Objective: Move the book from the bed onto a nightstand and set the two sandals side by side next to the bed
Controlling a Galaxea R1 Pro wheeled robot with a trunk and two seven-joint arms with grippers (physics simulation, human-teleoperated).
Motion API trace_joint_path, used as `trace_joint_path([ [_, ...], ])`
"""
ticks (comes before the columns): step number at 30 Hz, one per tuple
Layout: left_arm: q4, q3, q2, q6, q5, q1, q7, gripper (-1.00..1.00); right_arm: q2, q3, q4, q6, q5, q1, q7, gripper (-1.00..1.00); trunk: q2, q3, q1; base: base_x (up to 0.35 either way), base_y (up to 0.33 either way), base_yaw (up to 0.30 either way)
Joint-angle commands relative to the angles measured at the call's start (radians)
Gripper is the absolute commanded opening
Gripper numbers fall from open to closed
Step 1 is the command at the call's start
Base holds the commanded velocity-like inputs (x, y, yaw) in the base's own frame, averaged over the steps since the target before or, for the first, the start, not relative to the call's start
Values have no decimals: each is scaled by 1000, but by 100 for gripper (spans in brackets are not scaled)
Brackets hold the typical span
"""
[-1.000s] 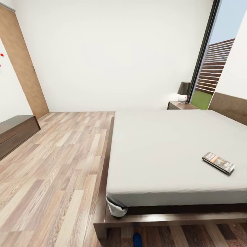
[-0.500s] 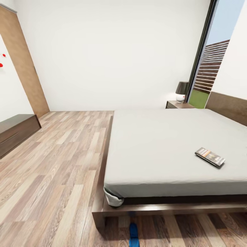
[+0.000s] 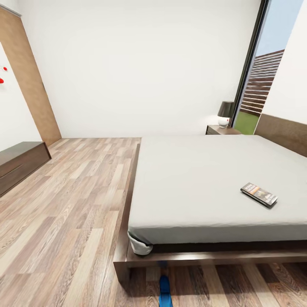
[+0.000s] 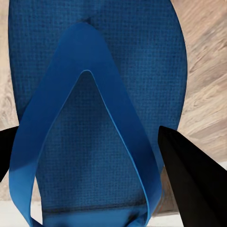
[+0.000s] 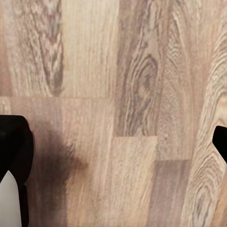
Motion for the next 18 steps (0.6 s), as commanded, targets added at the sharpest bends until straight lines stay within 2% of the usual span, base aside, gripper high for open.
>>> trace_joint_path([
  [1, 1, 5, -1, 6, -28, -1, 2, -100, 0, 2, -2, 6, 8, 0, 3, 100, 0, -1, 0, -2, -2, 0],
  [3, 1, 5, -4, 6, -74, -2, 0, -100, 0, 2, -2, 5, 8, 0, 4, 100, 0, -1, 0, -1, -1, 0],
  [5, 0, 5, -5, 6, -93, -3, 0, -100, 0, 2, -2, 5, 9, 0, 4, 100, 0, -1, 0, 0, 0, 0],
  [18, -3, 4, -17, 4, -151, -15, -2, -100, 0, 4, -2, 4, 10, 0, 4, 100, 0, -1, 0, 0, 0, 0],
])
